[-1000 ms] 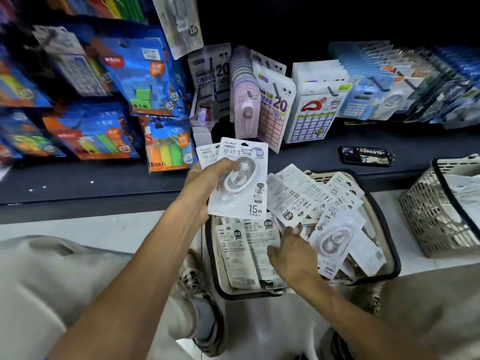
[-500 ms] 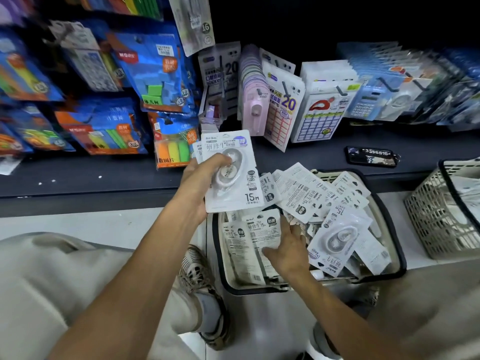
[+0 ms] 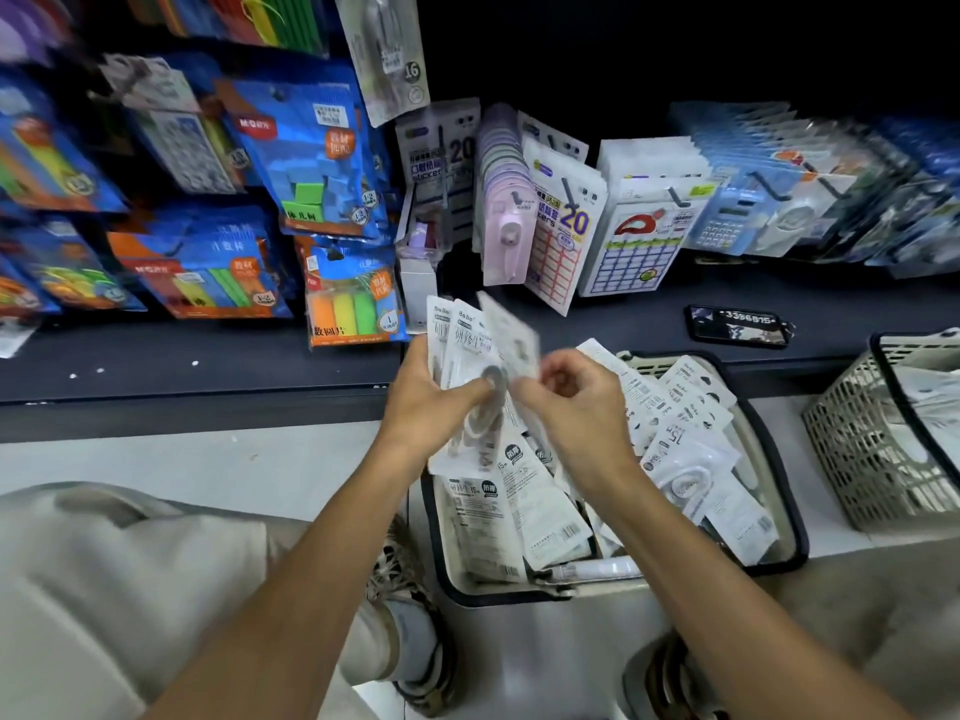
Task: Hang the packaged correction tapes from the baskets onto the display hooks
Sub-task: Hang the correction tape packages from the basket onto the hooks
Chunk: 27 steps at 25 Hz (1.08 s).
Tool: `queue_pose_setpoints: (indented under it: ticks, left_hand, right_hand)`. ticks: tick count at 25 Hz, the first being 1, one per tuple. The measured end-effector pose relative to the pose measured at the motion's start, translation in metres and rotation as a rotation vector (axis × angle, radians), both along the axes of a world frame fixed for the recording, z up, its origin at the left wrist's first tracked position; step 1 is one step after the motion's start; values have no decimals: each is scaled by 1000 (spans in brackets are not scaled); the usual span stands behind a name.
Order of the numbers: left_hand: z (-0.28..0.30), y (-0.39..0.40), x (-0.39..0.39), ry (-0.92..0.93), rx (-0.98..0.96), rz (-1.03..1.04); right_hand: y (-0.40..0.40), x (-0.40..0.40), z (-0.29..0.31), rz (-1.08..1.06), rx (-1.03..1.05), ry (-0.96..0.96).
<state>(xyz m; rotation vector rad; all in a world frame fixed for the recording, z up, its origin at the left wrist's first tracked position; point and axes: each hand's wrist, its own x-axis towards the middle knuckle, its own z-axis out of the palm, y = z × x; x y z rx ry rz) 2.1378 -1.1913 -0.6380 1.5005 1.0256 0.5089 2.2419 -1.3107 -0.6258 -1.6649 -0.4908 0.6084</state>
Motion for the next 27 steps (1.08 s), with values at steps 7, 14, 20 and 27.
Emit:
queue_pose_setpoints:
  ticks: [7, 14, 20, 27]
  left_hand:
    - [6, 14, 5, -255, -307, 24]
    - [14, 21, 3, -245, -424, -68]
    - [14, 17, -4, -126, -531, -231]
    - [21, 35, -4, -204, -278, 121]
  right_hand:
    - [5, 12, 5, 127, 127, 6]
    - [2, 26, -6, 172, 202, 431]
    - [5, 28, 3, 380, 138, 6]
    - [-30, -27, -109, 549, -837, -51]
